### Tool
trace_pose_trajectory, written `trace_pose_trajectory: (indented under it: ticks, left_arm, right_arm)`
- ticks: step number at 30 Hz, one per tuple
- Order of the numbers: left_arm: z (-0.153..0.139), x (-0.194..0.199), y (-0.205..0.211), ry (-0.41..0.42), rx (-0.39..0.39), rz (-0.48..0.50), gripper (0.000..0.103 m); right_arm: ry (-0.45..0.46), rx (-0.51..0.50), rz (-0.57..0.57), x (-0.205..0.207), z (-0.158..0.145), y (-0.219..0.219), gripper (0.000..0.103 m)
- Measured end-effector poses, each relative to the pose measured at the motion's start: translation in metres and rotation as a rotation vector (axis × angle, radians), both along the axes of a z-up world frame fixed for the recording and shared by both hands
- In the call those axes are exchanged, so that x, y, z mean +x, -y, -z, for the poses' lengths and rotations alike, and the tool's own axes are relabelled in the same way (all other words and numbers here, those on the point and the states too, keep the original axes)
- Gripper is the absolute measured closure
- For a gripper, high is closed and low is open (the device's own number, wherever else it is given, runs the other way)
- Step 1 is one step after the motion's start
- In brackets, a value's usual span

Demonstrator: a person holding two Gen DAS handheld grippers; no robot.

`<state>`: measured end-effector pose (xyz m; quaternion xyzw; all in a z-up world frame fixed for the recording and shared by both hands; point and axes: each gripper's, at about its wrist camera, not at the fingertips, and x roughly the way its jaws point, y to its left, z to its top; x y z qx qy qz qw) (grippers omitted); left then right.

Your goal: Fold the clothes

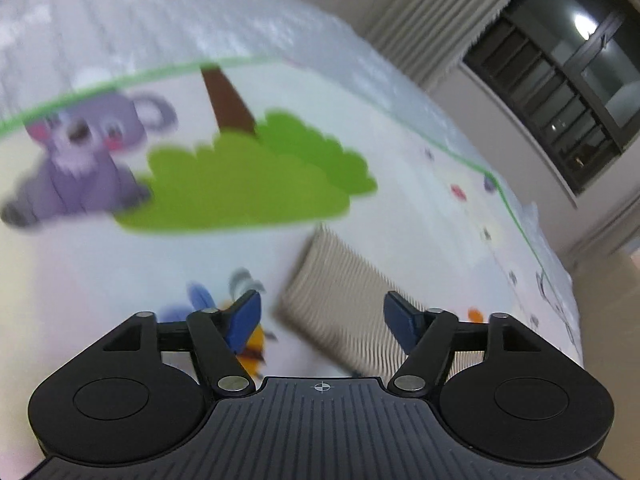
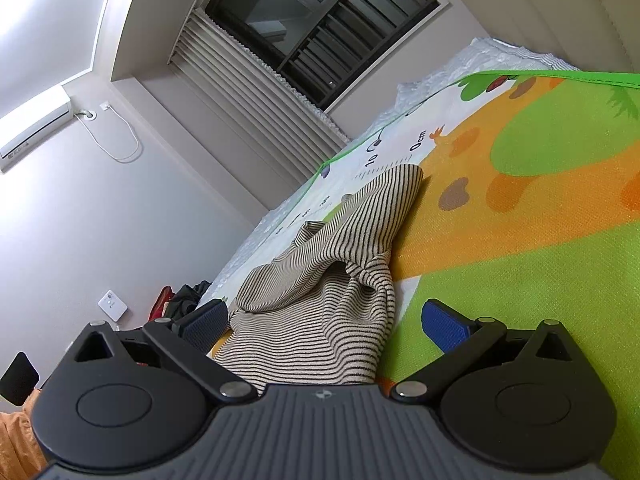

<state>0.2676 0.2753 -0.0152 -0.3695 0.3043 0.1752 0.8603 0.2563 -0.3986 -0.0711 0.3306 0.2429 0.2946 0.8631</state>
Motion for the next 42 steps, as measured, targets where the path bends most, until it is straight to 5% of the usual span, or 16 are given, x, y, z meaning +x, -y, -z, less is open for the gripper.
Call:
trace_pose_trajectory:
  ticks: [2,5,6,8,9,12,20,33,42]
  left_arm:
    - [0.009,0.007,0.004,-0.016,-0.012,-0.007,0.012]
    - [0.014,0.016,0.011,-0.01,0.012,-0.039,0.01]
    - [0.013,0.019,0.014,-0.013,0.037,-0.038,0.014]
    - [0.008,0.028,0.024,-0.074,0.142,-0.012,0.07]
    - [0.004,0.032,0.03,-0.11,0.205,0.002,0.081]
    - [-0.018,0.039,0.057,-0.11,0.383,0.082,0.087]
    - [-0.121,0.047,0.135,0.11,0.564,0.249,0.09]
    - [-0.175,0.067,0.258,0.266,0.559,0.53,0.09]
    - [-0.164,0.084,0.368,0.327,0.433,0.788,0.09]
  right_arm:
    - [0.0,0.0,-0.001,0.0,0.0,0.0,0.0]
    - [-0.001,0.005,0.0,0.001,0.0,0.001,0.0]
    - [0.0,0.008,-0.001,0.001,0.001,0.001,0.0]
    - [0.001,0.012,-0.001,0.0,0.001,0.002,0.0]
    - [0.001,0.015,-0.001,0.0,0.001,0.002,0.0]
    - [0.002,0.022,-0.001,0.0,0.001,0.003,0.0]
    - [0.006,0.037,-0.001,-0.001,0.001,0.004,0.0]
    - [0.007,0.036,0.0,-0.002,0.001,0.004,0.0]
    - [0.008,0.037,0.0,-0.002,0.001,0.003,0.0]
